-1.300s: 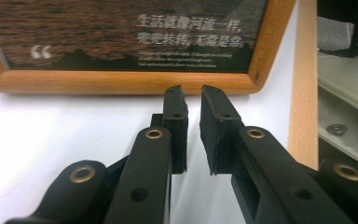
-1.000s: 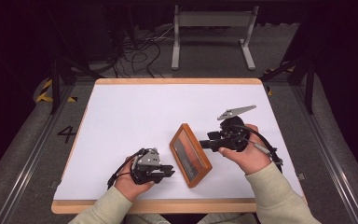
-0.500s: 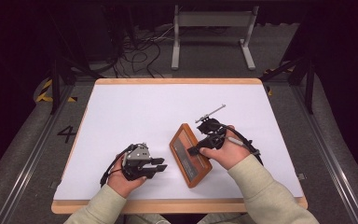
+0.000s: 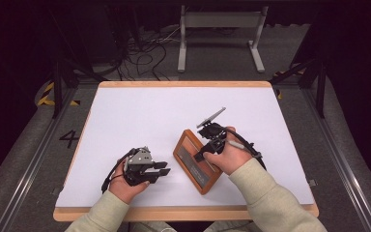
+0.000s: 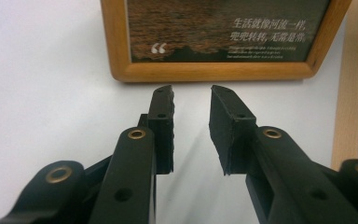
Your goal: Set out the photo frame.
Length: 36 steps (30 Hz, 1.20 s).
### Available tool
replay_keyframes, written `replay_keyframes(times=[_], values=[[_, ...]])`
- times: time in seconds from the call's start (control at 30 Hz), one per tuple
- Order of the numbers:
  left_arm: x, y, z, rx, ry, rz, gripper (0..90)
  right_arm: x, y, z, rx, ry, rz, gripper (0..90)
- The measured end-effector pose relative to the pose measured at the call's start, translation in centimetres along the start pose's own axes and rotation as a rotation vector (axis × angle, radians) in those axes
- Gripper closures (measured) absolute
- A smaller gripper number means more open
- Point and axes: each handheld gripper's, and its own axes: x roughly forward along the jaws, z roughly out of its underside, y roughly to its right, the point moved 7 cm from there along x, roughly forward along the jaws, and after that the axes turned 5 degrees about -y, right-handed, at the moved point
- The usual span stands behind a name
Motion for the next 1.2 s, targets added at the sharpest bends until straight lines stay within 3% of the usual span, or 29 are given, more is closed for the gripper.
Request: replay_keyframes(times=[0.27,0.47,0.53,0.67,0.83,0.87,0.9,1.2], values=[[-0.7,-1.2,0.4,-0.037,0.024,-0.029,70.6,-0.9,-0.2,-0.5,-0.047,0.006,0.044,69.7],[-0.8,-1.6,0.8,-0.074,0.033,-0.043,70.9,-3.0,-0.3,-1.9,-0.217,0.039,0.078,69.7],[-1.0,-1.6,1.0,-0.073,0.032,-0.048,70.9,-3.8,-0.1,-2.7,-0.337,0.021,0.117,69.6],[-1.4,-1.7,1.3,-0.084,0.039,-0.057,70.8,-4.4,-0.1,-3.9,-0.495,-0.006,0.153,69.7],[-2.0,-1.9,1.9,-0.095,0.040,-0.082,70.6,-4.4,-0.1,-5.2,-0.602,-0.036,0.119,69.7],[-2.0,-1.9,1.9,-0.095,0.040,-0.082,70.6,-4.4,-0.1,-5.2,-0.602,-0.036,0.119,69.7],[-2.1,-1.9,2.1,-0.103,0.043,-0.085,70.4,-4.3,-0.1,-5.9,-0.669,-0.033,0.106,69.7],[-2.8,-2.1,2.9,-0.116,0.044,-0.112,70.2,-3.1,0.2,-7.7,-0.900,-0.051,0.056,69.7]])
